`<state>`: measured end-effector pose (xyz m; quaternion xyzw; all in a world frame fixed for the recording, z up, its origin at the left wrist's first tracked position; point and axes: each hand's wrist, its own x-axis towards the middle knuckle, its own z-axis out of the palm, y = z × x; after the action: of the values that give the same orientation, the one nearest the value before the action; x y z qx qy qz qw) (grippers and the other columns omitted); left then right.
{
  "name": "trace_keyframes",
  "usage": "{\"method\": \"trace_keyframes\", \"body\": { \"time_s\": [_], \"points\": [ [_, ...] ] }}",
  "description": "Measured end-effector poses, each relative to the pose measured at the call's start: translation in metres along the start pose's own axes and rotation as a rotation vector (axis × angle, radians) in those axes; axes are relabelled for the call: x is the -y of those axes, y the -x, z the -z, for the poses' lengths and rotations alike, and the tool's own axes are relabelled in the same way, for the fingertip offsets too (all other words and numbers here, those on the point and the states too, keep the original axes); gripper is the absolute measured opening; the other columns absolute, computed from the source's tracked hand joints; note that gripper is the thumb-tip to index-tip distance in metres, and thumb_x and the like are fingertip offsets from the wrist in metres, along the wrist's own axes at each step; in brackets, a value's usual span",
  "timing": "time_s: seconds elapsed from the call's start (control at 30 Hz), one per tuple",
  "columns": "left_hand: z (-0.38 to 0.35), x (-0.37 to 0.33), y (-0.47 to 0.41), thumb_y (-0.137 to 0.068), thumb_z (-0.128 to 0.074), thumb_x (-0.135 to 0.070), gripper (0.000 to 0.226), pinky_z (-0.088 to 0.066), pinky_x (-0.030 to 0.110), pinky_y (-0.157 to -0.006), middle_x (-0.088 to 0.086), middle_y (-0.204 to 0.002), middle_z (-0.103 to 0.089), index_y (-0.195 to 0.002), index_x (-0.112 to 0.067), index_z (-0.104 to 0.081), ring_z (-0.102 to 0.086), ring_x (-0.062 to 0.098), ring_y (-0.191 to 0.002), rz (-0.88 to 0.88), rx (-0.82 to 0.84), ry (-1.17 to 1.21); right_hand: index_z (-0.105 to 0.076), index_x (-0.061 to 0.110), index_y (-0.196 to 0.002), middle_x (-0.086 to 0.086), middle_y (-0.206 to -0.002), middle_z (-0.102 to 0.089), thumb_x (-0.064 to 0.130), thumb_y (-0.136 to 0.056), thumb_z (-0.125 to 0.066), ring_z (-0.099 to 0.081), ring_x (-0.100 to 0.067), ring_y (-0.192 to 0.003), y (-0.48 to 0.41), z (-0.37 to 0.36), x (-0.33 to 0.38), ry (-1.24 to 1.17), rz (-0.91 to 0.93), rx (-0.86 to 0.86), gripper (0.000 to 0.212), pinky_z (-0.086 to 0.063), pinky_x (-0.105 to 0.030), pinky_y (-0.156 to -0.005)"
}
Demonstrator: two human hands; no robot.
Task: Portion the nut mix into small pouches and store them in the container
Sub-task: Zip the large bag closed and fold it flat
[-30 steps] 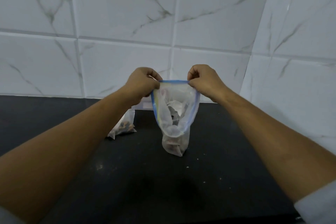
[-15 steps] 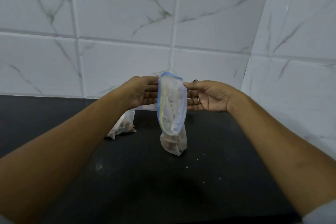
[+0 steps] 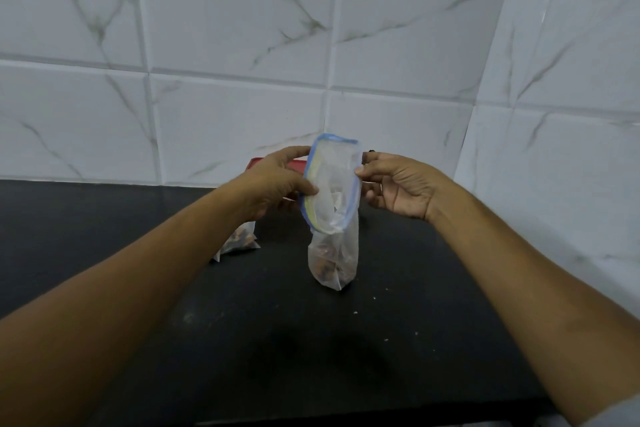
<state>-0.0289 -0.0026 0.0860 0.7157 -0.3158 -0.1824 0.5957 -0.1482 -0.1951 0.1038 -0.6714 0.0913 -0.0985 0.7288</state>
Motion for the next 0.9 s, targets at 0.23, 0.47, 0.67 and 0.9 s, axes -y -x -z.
{"method": "trace_keyframes", "body": {
  "time_s": [0.23, 0.47, 0.67, 0.9],
  "points": [
    [0.018, 0.009, -0.004, -0.081, -0.054, 0.0, 0.051, -0.049, 0.026, -0.048, 0.003, -0.105, -0.07, -0.126, -0.023, -0.062, -0.061, 0.02, -0.062, -0.059, -0.384, -0.321, -0.061, 0.009, -0.082, -0.01, -0.067, -0.059, -0.008, -0.079, -0.054, -0.052, -0.019, -0.05, 0.0, 0.013, -0.005, 0.62, 0.189, -0.577, 0.019, -0.033, -0.021, -0.04],
    [0.019, 0.008, -0.001, -0.094, -0.06, 0.0, 0.021, -0.061, 0.038, -0.061, 0.015, -0.101, -0.063, -0.115, -0.001, -0.059, -0.064, 0.024, -0.072, 0.128, -0.297, -0.011, -0.062, 0.002, -0.099, -0.013, -0.078, -0.063, 0.003, -0.093, -0.063, -0.061, -0.017, -0.051, 0.012, 0.012, 0.005, 0.263, -0.045, -0.334, 0.006, -0.052, -0.025, -0.045],
    [0.023, 0.004, 0.006, -0.1, -0.06, -0.01, 0.014, -0.063, 0.035, -0.052, 0.015, -0.09, -0.068, -0.108, 0.002, -0.06, -0.07, 0.023, -0.075, 0.384, -0.134, 0.531, -0.066, -0.004, -0.11, -0.014, -0.078, -0.073, -0.011, -0.096, -0.055, -0.074, -0.018, -0.066, 0.015, 0.019, 0.004, -0.097, -0.087, -0.138, 0.019, -0.061, -0.026, -0.056],
    [0.015, 0.004, 0.01, -0.092, -0.069, -0.012, 0.011, -0.064, 0.033, -0.063, 0.009, -0.085, -0.074, -0.098, -0.003, -0.069, -0.073, 0.018, -0.072, 0.379, 0.14, 0.569, -0.073, 0.011, -0.09, -0.006, -0.084, -0.071, 0.001, -0.09, -0.071, -0.067, -0.013, -0.069, 0.015, 0.006, 0.003, -0.002, -0.075, -0.099, 0.01, -0.056, -0.022, -0.054]
  ]
}}
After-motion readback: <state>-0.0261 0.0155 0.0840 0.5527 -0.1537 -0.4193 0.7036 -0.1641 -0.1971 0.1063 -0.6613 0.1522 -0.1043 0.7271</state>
